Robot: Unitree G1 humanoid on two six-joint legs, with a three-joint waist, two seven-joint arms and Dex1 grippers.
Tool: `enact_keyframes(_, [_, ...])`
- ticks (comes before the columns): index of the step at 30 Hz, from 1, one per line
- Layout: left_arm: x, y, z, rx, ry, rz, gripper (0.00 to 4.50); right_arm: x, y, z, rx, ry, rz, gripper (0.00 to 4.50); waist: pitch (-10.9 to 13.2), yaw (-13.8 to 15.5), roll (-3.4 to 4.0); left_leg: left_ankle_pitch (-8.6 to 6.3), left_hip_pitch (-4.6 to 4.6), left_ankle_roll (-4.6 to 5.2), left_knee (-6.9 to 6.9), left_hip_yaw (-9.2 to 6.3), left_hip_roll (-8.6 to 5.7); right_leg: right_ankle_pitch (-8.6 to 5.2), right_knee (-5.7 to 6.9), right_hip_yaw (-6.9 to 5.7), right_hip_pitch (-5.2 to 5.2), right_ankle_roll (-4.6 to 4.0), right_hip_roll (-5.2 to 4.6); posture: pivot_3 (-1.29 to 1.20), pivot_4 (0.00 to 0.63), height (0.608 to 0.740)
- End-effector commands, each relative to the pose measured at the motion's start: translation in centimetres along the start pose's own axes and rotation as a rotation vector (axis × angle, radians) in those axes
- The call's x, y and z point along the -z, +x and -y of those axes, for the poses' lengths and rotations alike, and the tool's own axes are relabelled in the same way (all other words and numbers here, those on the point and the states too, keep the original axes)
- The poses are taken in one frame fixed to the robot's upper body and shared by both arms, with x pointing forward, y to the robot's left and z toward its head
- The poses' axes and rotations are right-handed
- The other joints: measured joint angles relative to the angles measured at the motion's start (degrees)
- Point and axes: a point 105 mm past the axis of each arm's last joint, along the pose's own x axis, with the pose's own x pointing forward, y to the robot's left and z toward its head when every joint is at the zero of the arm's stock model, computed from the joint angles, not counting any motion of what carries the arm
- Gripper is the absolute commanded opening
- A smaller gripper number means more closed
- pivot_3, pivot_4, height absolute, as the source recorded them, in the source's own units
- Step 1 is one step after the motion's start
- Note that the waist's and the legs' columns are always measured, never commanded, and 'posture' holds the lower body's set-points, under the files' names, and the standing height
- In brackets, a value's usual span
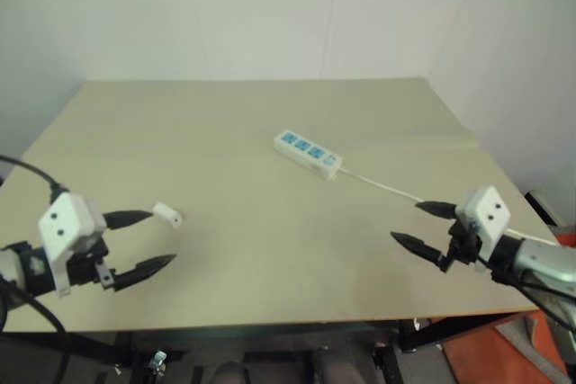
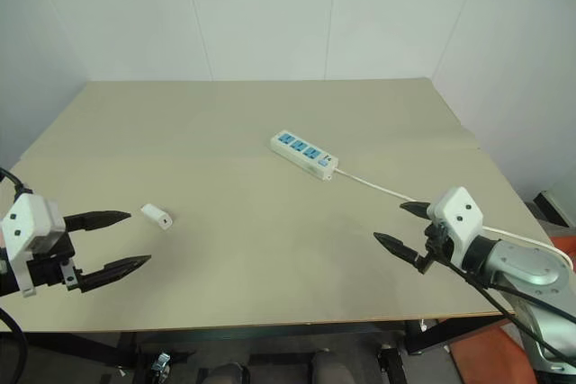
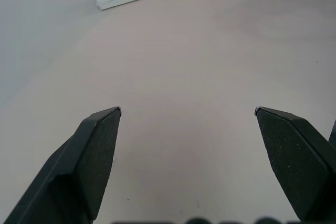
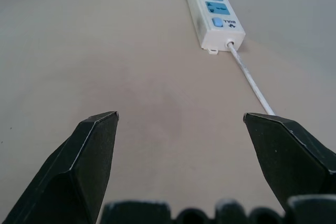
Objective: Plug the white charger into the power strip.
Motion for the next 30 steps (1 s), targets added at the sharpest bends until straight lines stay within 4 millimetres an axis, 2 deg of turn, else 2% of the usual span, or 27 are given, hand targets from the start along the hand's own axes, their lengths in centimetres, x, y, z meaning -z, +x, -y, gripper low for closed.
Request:
enact_keyframes(1, [-0.7, -0.1, -0.1, 0.006, 0.025, 0.021, 4.47, -1.1, -0.4, 0.7, 0.030, -0.040, 0.026, 4.50, 0.0, 0.0, 0.00, 0.00, 0.00, 0.00, 0.00, 0.00, 0.00, 0.00, -0.01, 0.00, 0.00, 0.00, 0.00, 0.00, 0.150, 0.740])
enact_keyframes(12, [-1.2, 0.4, -0.1, 0.007, 0.028, 0.052, 4.47, -1.3, 0.5, 1.1, 0.021, -0.050, 0.044, 4.50, 0.0, 0.0, 0.00, 0.00, 0.00, 0.00, -0.01, 0.00, 0.00, 0.00, -0.01, 0.00, 0.00, 0.00, 0.00, 0.00, 0.150, 0.740])
enact_keyframes(15, [-1.7, 1.1, -0.3, 0.011, 0.032, 0.096, 4.47, -1.4, 1.9, 1.8, 0.047, -0.052, 0.068, 4.50, 0.0, -0.2, -0.01, 0.00, 0.01, 0.00, -0.01, 0.00, 0.01, 0.00, -0.01, 0.00, 0.01, 0.00, 0.01, 0.00, 0.150, 0.740])
enact_keyframes(19, [-3.2, 2.5, -1.2, -0.003, 0.013, 0.196, 4.47, -1.7, 5.3, 4.4, 0.132, -0.043, 0.092, 4.50, 0.0, -0.3, -0.01, 0.00, 0.08, 0.00, 0.00, 0.02, 0.00, 0.06, 0.00, 0.02, 0.04, 0.03, 0.03, 0.00, 0.150, 0.740])
enact_keyframes(22, [-3.6, 3.4, -1.5, 0.011, 0.009, 0.218, 4.47, -1.8, 7.4, 5.5, 0.144, -0.019, 0.105, 4.50, 0.0, -0.3, -0.01, 0.00, 0.02, 0.00, -0.09, 0.01, 0.01, 0.03, -0.02, 0.02, -0.02, -0.03, 0.05, 0.00, 0.150, 0.740])
enact_keyframes(26, [-3.8, 4.7, -1.3, 0.066, 0.022, 0.229, 4.47, -1.5, 11.4, 6.5, 0.140, 0.022, 0.103, 4.50, 0.0, -0.5, 0.00, -0.02, -0.09, -0.02, -0.10, 0.01, 0.01, 0.06, -0.09, 0.03, -0.08, -0.05, 0.04, 0.00, 0.150, 0.740])
enact_keyframes(30, [-3.8, 5.2, -1.3, 0.085, 0.029, 0.238, 4.47, -0.9, 14.5, 7.0, 0.146, 0.023, 0.072, 4.50, 0.0, -0.4, 0.01, -0.01, -0.13, -0.02, -0.10, -0.02, 0.02, 0.18, -0.17, 0.02, -0.08, -0.04, 0.04, 0.00, 0.150, 0.740])
